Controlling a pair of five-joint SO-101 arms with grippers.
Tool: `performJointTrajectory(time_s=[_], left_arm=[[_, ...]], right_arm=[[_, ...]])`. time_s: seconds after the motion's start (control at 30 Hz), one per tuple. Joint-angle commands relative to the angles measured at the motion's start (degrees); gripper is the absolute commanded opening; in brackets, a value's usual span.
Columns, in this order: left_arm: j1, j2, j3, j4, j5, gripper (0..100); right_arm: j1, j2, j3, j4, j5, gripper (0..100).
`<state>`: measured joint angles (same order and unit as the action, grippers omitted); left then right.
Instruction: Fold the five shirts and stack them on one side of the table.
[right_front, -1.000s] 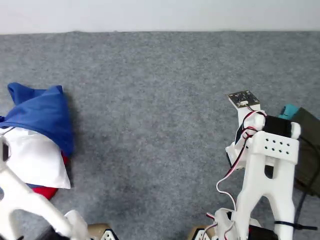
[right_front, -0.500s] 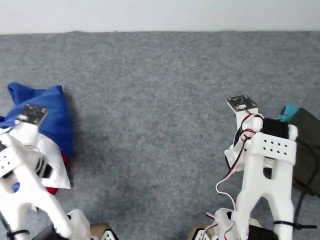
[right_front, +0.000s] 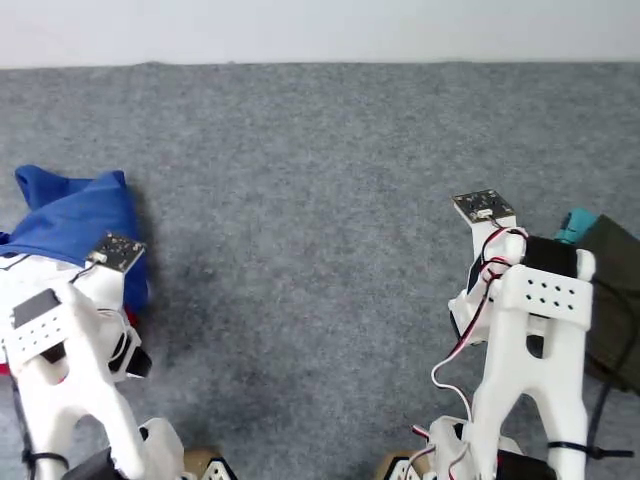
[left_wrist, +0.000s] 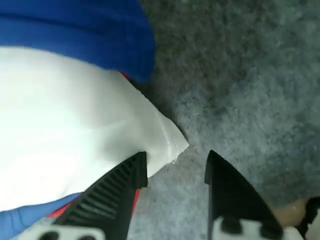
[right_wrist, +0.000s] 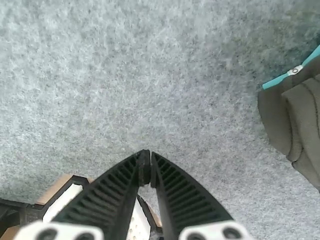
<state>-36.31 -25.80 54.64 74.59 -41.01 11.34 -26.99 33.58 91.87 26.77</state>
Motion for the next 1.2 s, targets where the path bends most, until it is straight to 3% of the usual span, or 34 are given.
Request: performJointTrajectory(time_s=[0.0, 0.2, 0.53, 0.67, 0.87, 1.03, 1.17], left_arm=[[0.26, 0.09, 1.98, -3.96, 0.7, 20], [0.35, 0.09, 6.64, -7.91, 0.7, 18], [0.62, -0.35, 5.58, -8.09, 0.44, 1], [0.53, -0.53, -4.53, 2.02, 0.53, 1], [0.26, -0.53, -29.41, 15.38, 3.87, 1], [0.35, -0.09, -50.15, 19.43, 10.81, 1], [2.2, 0.18, -56.4, 23.65, 11.69, 1]], right_arm=[[-0.31, -2.77, -0.44, 0.13, -0.35, 0.9], [-0.31, -2.77, -0.44, 0.13, -0.26, 0.9], [-0.48, -2.77, -0.44, 0.13, -0.09, 0.9], [-0.31, -2.77, -0.44, 0.13, -0.09, 0.9], [-0.31, -2.77, -0.44, 0.13, -0.09, 0.9], [-0.4, -2.77, -0.44, 0.04, -0.09, 0.9], [-0.4, -2.77, -0.44, -0.22, -0.09, 0.9]])
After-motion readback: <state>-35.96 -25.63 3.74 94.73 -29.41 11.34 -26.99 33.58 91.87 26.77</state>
